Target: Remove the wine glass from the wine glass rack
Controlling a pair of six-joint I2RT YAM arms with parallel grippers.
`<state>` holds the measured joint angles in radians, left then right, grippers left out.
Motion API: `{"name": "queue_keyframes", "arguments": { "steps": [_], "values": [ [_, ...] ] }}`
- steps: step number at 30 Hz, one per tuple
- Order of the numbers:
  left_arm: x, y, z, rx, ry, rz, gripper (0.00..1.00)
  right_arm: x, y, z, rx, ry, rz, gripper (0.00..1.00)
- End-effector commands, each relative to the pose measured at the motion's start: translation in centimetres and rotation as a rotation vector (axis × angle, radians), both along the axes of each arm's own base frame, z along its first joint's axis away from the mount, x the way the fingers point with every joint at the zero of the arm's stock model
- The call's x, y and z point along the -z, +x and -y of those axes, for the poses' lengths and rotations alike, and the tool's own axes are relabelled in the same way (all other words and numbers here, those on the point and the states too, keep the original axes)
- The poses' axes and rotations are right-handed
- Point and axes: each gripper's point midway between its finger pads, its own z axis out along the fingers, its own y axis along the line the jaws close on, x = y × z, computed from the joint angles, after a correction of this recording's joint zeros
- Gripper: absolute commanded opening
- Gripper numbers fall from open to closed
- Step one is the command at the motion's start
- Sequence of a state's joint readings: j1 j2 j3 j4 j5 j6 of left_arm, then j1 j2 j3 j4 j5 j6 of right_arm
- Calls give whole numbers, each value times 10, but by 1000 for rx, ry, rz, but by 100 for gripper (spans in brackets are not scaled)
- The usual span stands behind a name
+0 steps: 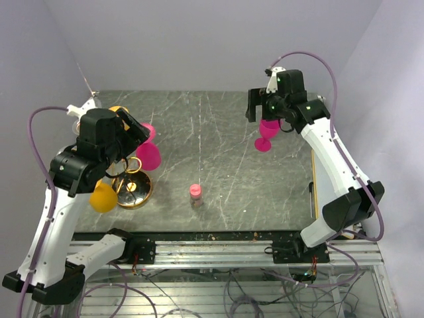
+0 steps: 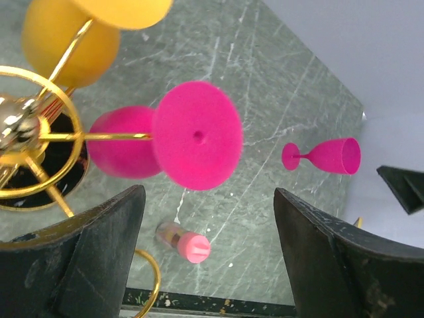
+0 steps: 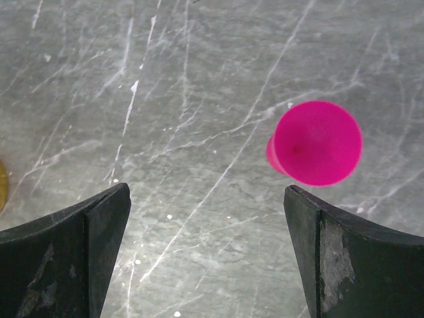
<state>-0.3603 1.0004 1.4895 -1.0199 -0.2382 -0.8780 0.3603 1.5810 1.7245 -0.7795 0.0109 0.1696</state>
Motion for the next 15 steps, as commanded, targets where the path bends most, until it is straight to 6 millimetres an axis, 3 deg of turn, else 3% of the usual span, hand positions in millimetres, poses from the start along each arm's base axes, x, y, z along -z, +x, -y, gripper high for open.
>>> {"name": "queue_keyframes", "arguments": {
  "steps": [1,8,15],
  "values": [
    [13,-9,-17,-178,-102,-27,87,-3,-6,-16,-47,71,34,99],
    [14,0,-18,-257,-159,-47,70,2,-9,-13,-47,57,47,99],
    [22,14,-16,-300,-139,-120,67,13,-17,-1,-20,17,46,99]
  ]
}}
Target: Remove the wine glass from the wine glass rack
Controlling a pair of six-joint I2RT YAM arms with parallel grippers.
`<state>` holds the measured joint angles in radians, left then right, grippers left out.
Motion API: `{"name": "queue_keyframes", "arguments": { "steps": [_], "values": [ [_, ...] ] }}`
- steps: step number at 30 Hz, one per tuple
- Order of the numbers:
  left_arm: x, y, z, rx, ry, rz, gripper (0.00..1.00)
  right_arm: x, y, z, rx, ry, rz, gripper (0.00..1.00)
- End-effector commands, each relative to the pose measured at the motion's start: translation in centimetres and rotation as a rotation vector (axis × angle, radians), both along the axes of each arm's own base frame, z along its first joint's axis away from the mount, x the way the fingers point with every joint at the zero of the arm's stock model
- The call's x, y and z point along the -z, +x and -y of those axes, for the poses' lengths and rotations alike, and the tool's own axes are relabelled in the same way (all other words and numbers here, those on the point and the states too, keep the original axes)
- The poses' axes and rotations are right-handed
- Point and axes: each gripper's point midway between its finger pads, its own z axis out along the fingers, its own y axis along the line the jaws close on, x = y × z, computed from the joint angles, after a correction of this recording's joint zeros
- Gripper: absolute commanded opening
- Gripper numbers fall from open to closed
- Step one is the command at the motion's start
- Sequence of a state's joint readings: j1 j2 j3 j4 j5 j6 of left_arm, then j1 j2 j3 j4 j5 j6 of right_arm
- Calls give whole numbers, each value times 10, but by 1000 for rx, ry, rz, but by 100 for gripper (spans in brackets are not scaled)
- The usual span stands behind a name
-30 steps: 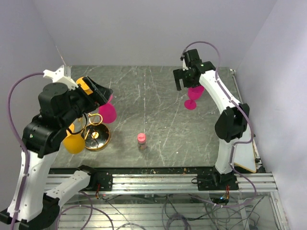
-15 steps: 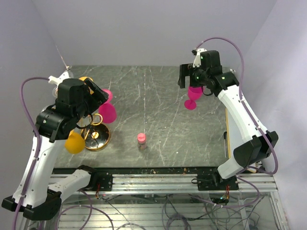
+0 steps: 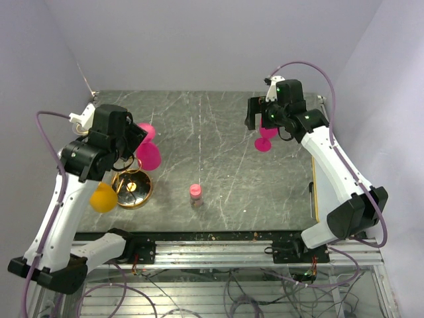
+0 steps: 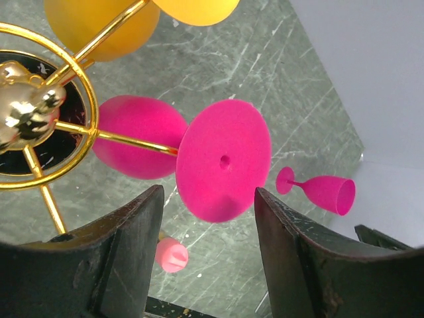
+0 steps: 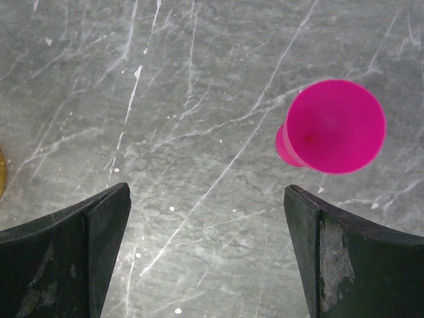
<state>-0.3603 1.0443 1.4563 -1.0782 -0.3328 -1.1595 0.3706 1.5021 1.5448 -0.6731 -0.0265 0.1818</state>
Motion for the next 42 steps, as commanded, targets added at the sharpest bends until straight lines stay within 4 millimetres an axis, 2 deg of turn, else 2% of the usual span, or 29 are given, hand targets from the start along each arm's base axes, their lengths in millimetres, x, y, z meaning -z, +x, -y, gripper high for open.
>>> {"name": "queue_keyframes", "arguments": {
  "steps": [1,5,8,12,16,26,30,39,42],
  "values": [
    [-5,6,-9,-78,11,-20,66,-9,-2,7,15,-22,50,99],
    [0,8,-11,-106,20,-59,57,-13,-5,12,33,-32,57,99],
    [8,2,-17,-155,20,-108,51,-23,-9,13,33,-15,86,99],
    [18,-4,-23,-196,26,-140,49,-34,-11,11,24,7,118,99],
    [11,-4,-24,-199,29,-125,48,-40,-13,11,24,22,132,99],
    [15,-3,-23,-195,14,-108,32,-48,-18,15,31,24,162,99],
    [11,-4,-25,-207,10,-88,25,-47,-19,16,32,17,161,99],
    [4,-6,-20,-213,-87,-8,8,-53,-22,16,28,25,173,99],
    [-2,-6,-16,-202,-129,32,7,-56,-23,14,18,40,178,99]
  ]
}}
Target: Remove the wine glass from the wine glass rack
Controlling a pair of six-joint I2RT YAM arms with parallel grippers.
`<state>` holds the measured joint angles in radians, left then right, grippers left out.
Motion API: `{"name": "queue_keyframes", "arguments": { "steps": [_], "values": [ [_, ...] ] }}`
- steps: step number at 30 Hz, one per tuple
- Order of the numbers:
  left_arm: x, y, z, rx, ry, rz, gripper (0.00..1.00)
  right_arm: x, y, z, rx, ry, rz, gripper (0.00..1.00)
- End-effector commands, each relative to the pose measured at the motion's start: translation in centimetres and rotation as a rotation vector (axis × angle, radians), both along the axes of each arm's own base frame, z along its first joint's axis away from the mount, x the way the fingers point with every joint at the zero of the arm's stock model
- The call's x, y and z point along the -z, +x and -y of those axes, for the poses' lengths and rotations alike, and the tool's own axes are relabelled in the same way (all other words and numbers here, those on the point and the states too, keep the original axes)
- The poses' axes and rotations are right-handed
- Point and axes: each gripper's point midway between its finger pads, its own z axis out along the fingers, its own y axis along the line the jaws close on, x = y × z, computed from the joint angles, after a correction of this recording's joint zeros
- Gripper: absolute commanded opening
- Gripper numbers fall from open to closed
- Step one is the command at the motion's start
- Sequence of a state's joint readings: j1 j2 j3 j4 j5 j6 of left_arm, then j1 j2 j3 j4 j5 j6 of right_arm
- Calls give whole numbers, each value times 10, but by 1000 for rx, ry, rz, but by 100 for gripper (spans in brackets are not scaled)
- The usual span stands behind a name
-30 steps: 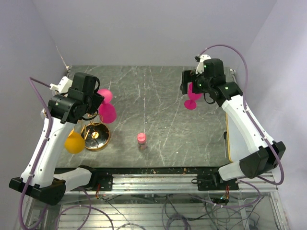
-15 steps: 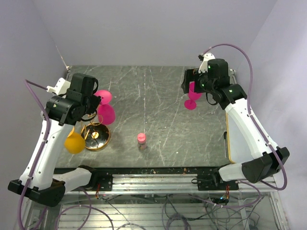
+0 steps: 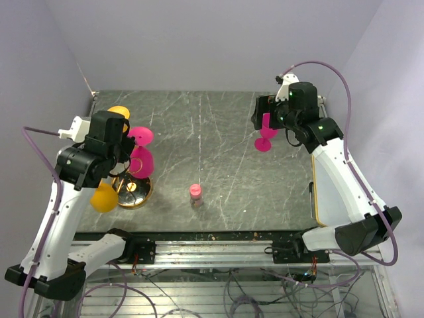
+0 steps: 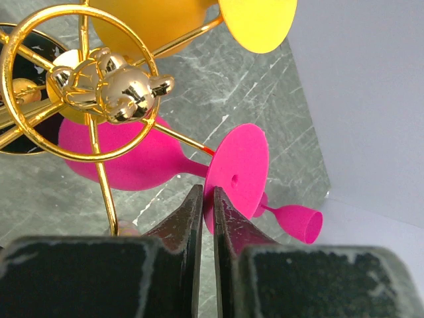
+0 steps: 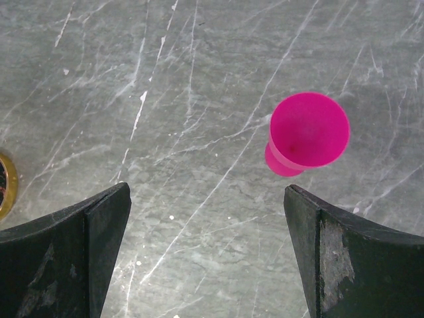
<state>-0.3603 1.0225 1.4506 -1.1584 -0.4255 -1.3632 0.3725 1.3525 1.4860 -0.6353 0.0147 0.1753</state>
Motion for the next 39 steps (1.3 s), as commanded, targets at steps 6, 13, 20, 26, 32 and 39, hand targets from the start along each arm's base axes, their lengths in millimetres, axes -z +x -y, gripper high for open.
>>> {"name": "queue_keyframes", "arguments": {
  "steps": [6,13,20,26,32,39],
  "values": [
    [-25,3,1,-37,-107,164,7,-22,-5,-13,-58,64,53,98],
    [-25,2,-3,-96,-165,192,7,-28,-13,-10,-57,74,69,98],
    [-26,-5,-15,-169,-190,218,7,-27,-12,-13,-67,80,62,98],
    [-29,-8,-24,-206,-174,234,7,-26,-13,-14,-69,74,61,98],
    [-26,-6,-18,-183,-187,220,7,-25,-13,-16,-73,68,57,98],
    [-36,-23,-14,-131,-228,252,7,-25,-13,-21,-82,67,55,98]
  ]
}}
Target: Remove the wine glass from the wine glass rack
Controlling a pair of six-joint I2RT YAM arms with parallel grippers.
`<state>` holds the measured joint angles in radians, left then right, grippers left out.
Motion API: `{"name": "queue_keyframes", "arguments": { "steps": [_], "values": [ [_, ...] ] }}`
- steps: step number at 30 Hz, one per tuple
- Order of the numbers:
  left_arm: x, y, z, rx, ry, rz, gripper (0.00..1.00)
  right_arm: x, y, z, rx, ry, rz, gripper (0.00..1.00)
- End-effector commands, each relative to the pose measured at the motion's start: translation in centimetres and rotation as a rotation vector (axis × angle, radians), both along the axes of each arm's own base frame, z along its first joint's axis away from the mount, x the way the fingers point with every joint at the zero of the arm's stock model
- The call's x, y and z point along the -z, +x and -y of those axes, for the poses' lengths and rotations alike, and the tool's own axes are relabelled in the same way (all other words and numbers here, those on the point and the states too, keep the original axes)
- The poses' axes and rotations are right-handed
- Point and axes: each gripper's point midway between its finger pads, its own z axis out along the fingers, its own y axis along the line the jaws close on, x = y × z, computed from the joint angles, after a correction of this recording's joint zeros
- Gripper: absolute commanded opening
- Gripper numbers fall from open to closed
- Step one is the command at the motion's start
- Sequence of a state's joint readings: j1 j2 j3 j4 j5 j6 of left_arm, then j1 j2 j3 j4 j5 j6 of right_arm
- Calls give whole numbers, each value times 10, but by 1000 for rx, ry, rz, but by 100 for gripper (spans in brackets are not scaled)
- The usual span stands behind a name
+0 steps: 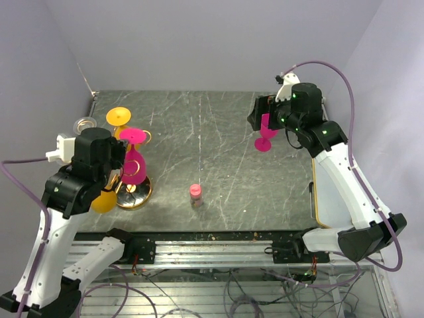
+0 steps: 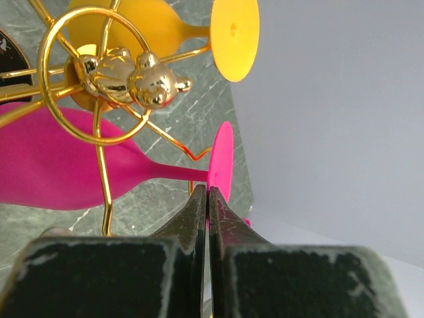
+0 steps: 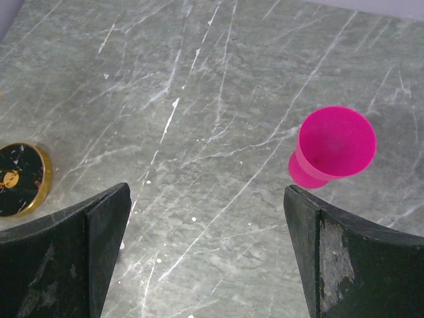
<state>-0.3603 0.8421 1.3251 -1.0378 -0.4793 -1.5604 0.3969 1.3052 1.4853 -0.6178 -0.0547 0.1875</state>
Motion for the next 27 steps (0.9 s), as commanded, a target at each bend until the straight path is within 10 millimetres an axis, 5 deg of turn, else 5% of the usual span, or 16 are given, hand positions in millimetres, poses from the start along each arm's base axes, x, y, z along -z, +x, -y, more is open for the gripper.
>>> {"name": "queue_keyframes", "arguments": {
  "steps": [1,14,27],
  "values": [
    [-13,-12,1,29,-38,60,7,-4,2,-4,-2,5,13,98],
    [-39,-23,45,301,-109,209,7,-6,-7,-13,-40,55,2,98],
    [-82,-42,98,631,-188,445,7,-9,-33,-52,-216,256,-63,98]
  ]
}}
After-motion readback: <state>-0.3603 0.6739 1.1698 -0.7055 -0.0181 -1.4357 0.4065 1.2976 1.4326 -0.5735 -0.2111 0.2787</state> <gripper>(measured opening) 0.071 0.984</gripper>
